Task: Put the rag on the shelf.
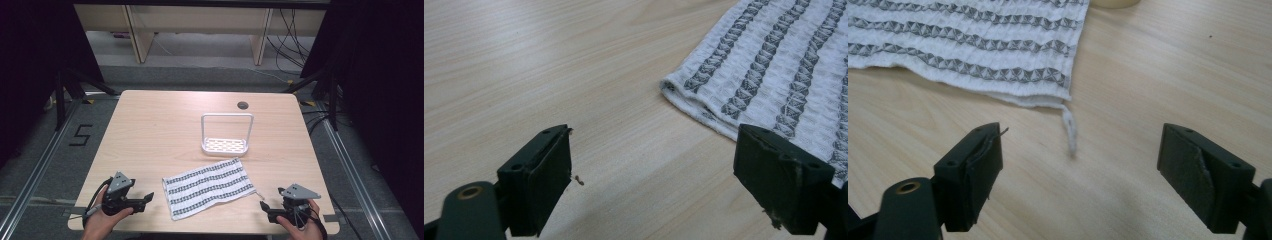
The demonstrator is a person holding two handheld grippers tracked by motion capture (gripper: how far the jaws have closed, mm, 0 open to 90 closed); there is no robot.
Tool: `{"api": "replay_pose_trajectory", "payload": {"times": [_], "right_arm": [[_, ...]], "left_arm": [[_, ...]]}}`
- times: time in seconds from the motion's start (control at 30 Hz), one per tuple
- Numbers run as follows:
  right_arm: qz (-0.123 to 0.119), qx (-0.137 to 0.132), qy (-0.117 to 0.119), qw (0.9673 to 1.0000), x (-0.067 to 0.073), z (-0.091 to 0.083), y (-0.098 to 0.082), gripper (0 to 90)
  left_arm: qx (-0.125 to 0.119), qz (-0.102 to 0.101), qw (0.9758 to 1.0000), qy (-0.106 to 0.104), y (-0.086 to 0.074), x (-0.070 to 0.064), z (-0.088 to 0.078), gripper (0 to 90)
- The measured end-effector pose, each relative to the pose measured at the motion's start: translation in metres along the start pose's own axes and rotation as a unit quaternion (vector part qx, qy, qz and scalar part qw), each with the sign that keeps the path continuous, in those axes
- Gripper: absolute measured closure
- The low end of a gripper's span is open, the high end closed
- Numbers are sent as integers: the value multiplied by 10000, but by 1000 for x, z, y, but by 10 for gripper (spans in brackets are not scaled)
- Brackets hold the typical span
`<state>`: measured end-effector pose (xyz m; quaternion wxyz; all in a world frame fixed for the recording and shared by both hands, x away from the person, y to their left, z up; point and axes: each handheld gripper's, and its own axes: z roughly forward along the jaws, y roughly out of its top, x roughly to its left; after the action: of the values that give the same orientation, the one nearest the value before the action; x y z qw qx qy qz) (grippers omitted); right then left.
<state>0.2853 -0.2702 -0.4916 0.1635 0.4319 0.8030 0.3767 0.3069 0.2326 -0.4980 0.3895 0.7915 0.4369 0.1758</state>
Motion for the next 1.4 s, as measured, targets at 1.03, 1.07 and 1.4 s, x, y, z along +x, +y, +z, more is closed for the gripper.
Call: {"api": "replay_pose_trajectory", "payload": {"times": [1.03, 1.07, 1.4], "right_arm": [[118, -207, -130, 9996, 0, 0, 8, 178], [50, -227, -119, 9997, 0, 0, 9, 189], [-53, -176, -12, 9998, 0, 3, 14, 217]], "left_arm": [[-268, 151, 9961, -828, 43, -21, 33, 149], [-234, 221, 9961, -822, 47, -23, 36, 161], [-108, 449, 9935, -1037, 81, -40, 68, 216]]}}
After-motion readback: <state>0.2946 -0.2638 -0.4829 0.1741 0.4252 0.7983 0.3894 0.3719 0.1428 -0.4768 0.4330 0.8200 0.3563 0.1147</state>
